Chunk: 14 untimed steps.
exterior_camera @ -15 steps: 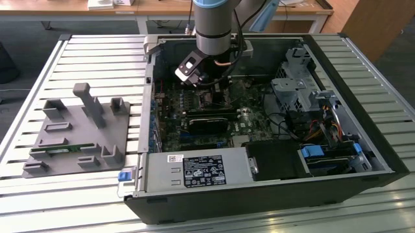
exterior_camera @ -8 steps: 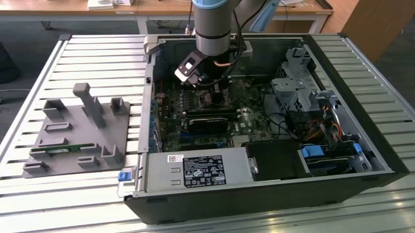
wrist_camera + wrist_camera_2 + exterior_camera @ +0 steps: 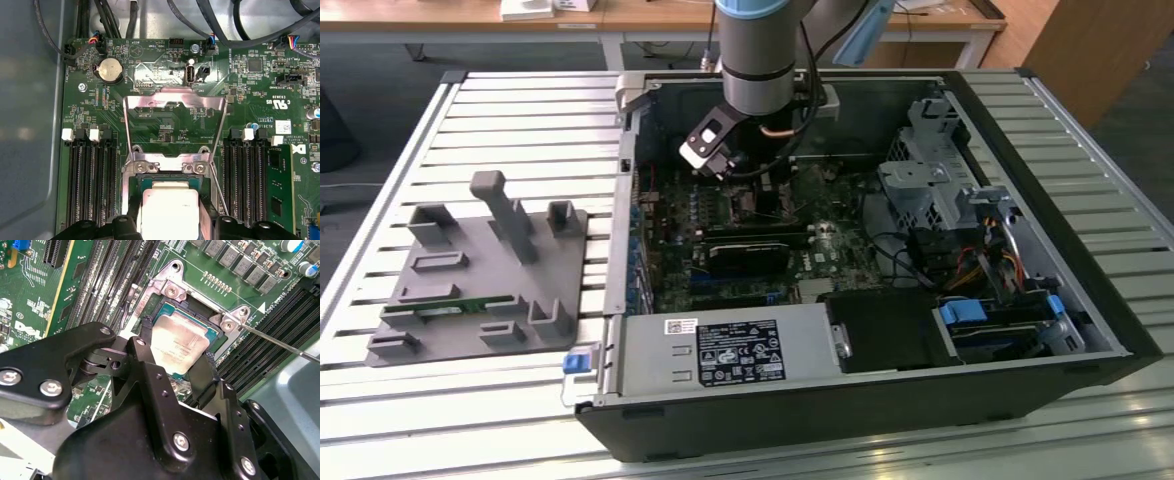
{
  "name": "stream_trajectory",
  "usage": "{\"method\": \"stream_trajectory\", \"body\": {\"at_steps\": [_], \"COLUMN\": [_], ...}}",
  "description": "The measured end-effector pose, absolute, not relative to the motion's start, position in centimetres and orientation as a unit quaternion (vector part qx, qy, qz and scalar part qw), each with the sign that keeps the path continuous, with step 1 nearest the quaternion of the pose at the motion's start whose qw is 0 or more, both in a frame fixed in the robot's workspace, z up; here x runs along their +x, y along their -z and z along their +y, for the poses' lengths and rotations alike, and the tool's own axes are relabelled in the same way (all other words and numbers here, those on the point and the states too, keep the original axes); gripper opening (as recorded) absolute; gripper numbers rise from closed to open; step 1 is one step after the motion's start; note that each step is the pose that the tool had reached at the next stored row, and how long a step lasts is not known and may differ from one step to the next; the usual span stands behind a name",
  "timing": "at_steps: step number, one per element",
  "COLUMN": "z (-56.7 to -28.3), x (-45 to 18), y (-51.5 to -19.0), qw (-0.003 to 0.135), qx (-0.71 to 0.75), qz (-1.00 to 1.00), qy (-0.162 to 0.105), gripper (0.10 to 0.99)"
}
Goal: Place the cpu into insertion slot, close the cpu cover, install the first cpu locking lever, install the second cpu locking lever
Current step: 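Place the cpu into insertion slot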
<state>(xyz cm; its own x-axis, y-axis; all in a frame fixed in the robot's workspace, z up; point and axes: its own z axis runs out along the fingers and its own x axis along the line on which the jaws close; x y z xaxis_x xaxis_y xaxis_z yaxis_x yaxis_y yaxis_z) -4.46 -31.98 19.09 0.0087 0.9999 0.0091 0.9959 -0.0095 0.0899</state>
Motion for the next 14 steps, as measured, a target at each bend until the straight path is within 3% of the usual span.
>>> {"method": "stream_trajectory", "body": {"at_steps": [2,3,14], "z": [-31.96,-31.97,-31.98], "x": [-4.45,-4.46,-4.47], "y": [-19.05,-19.07,-19.47], "qw": [0.029,0.029,0.029], "qx": [0.71,0.71,0.71], "qz": [0.703,0.703,0.703], "qy": [-0.035,-0.035,-0.035], "gripper": [0.549,0.612,0.612]}}
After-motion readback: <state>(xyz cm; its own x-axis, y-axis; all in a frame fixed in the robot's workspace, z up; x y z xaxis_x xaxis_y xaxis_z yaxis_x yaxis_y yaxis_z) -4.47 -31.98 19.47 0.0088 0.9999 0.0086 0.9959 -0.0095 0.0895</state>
